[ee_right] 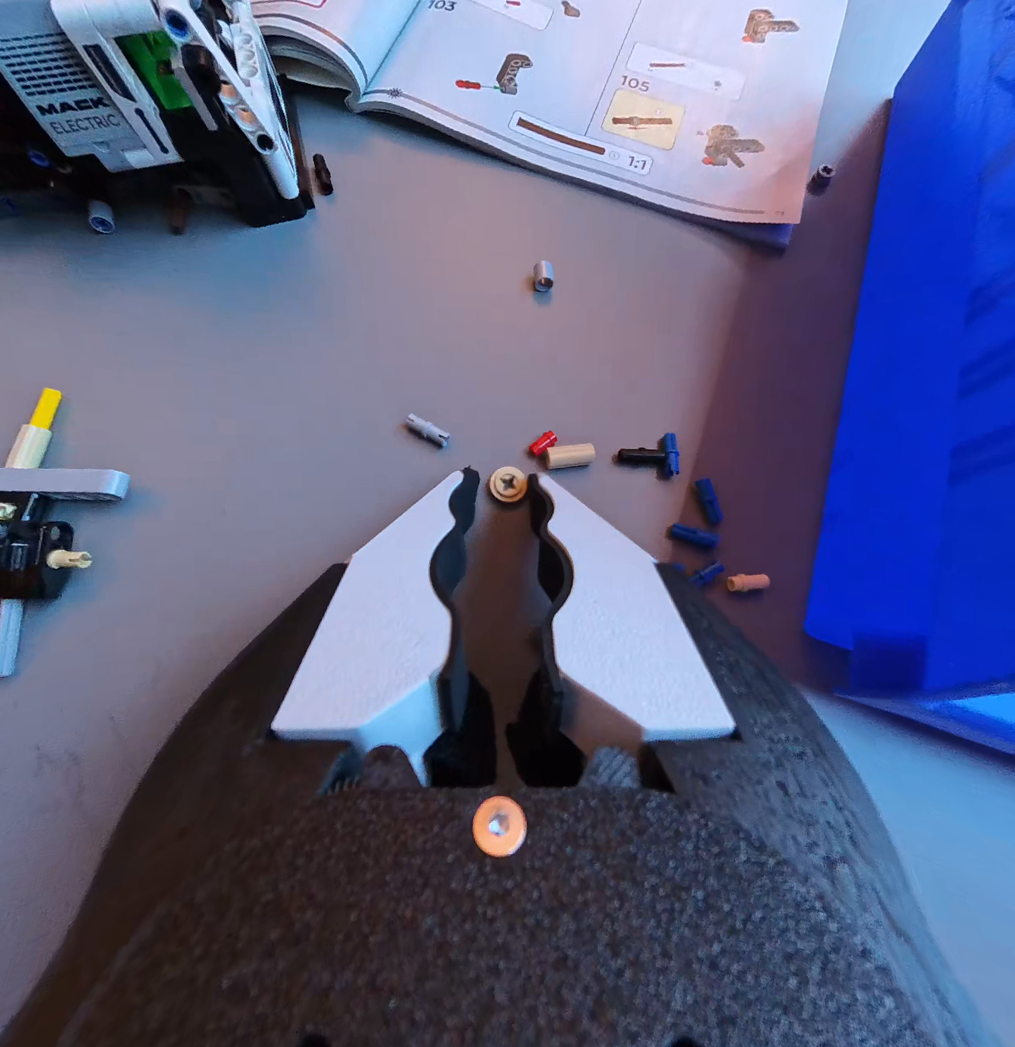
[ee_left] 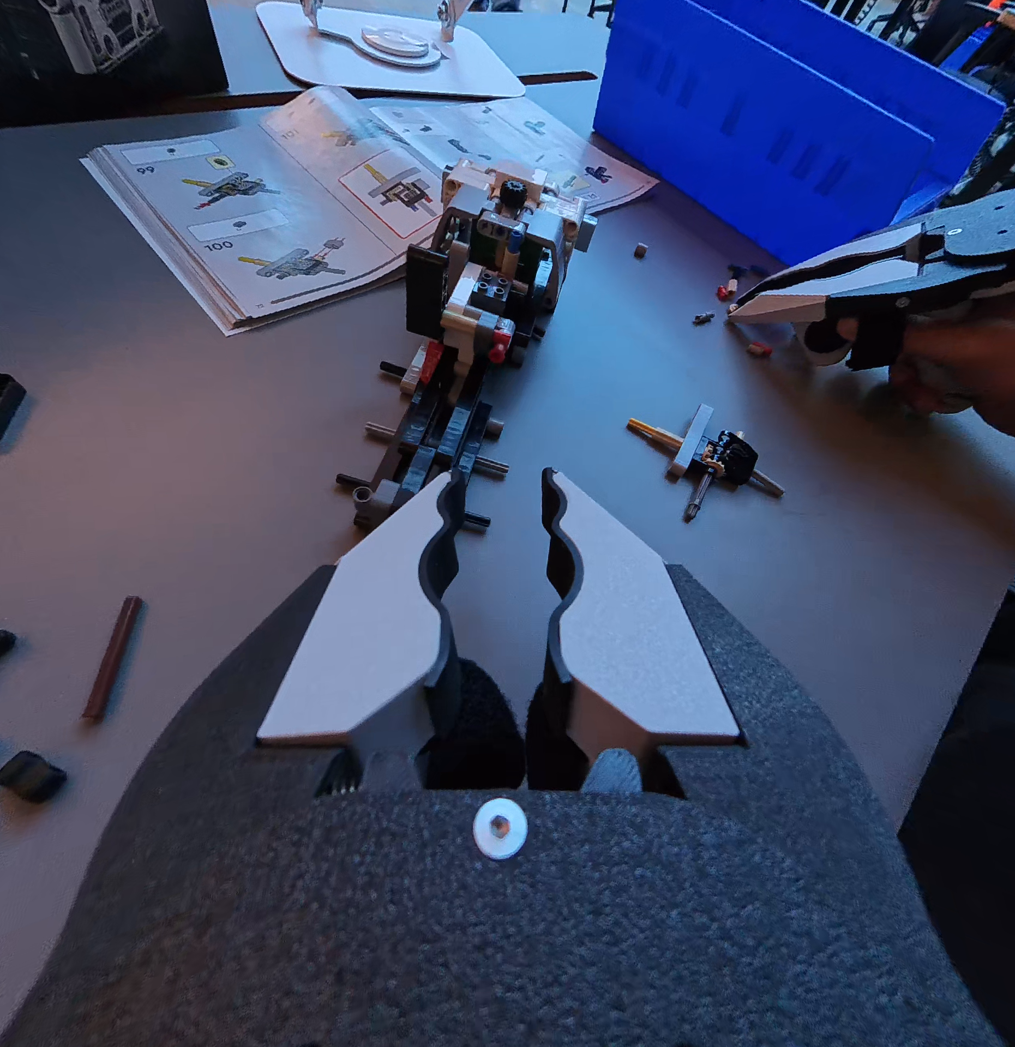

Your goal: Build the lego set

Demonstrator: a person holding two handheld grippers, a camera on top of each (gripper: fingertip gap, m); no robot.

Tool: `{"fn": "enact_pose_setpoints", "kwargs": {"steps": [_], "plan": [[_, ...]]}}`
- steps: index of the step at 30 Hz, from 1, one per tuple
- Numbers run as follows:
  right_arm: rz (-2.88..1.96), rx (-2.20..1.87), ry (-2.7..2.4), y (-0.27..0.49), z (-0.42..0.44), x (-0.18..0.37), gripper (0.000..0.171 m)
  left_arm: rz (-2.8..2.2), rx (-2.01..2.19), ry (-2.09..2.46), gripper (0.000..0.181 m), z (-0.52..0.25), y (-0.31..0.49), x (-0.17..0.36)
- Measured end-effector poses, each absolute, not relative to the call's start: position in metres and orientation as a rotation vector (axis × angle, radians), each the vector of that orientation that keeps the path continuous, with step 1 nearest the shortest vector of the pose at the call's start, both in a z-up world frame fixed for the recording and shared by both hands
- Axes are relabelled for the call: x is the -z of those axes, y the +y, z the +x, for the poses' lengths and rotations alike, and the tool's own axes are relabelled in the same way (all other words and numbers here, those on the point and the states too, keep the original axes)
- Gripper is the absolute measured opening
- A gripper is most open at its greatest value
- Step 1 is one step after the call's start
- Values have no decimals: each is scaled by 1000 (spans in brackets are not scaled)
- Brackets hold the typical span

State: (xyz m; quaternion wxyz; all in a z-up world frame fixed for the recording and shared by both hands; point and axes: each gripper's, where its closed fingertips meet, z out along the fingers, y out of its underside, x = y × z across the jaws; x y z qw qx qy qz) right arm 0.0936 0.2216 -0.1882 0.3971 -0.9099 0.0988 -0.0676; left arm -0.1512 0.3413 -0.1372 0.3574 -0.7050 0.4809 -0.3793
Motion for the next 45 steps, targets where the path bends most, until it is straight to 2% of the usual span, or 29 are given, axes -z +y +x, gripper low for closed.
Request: {"fn": "enact_pose_setpoints", "kwargs": {"steps": [2, 9, 18, 26, 35, 42, 45], "plan": [[-2315, 180, 239, 222, 92, 188, 13, -1821, 981, 1249, 23, -151, 343, 139], [-2290, 167, 169, 235, 75, 170, 12, -1788, 995, 1317, 21, -149, 345, 143], [-2093, -176, -168, 267, -44, 141, 12, -1748, 986, 1428, 21, -149, 334, 151], [-2084, -131, -379, 270, -87, 153, 12, -1762, 1171, 1532, 22, -137, 307, 148], [-1941, -606, -107, 255, -93, 121, 12, -1575, 1136, 1677, 26, -131, 279, 146], [-1903, -765, -14, 254, -97, 115, 12, -1404, 1129, 1694, 28, -118, 261, 127], [-1937, -682, 38, 254, -84, 124, 12, -1372, 1048, 1713, 26, -116, 261, 129]]}}
